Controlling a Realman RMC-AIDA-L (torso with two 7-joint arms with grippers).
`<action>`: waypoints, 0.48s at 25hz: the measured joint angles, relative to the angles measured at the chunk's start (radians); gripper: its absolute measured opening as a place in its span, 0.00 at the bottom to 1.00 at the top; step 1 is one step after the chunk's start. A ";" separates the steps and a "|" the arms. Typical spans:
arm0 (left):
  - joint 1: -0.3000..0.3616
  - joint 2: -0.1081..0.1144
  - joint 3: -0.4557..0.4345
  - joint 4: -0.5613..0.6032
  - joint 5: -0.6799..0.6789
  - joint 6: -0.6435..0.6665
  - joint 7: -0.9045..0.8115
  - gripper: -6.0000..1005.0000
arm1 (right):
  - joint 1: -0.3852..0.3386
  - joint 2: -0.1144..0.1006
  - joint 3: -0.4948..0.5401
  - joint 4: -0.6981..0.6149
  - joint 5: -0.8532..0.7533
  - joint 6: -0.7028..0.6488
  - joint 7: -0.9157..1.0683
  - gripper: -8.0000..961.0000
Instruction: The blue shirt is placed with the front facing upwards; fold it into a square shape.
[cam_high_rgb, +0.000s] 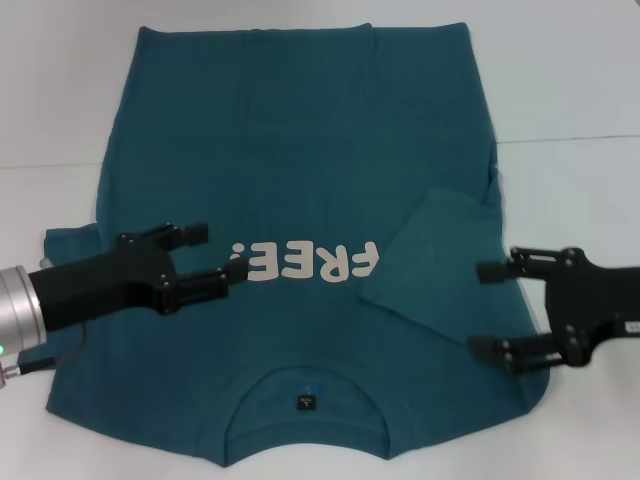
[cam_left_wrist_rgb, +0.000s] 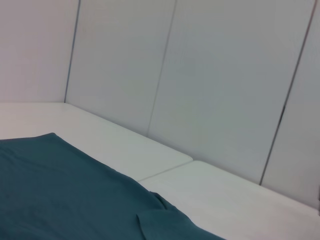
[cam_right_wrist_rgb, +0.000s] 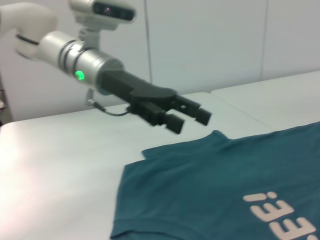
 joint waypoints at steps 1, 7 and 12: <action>0.001 0.000 0.000 0.000 -0.004 -0.002 -0.009 0.86 | -0.007 -0.003 0.004 0.000 -0.002 -0.014 -0.006 0.98; 0.004 0.000 0.002 0.004 0.000 -0.012 -0.067 0.86 | -0.036 -0.006 0.051 -0.011 -0.004 -0.086 -0.035 0.98; 0.026 -0.003 0.000 0.020 0.004 -0.022 -0.116 0.86 | -0.051 -0.006 0.064 -0.007 -0.006 -0.078 -0.045 0.98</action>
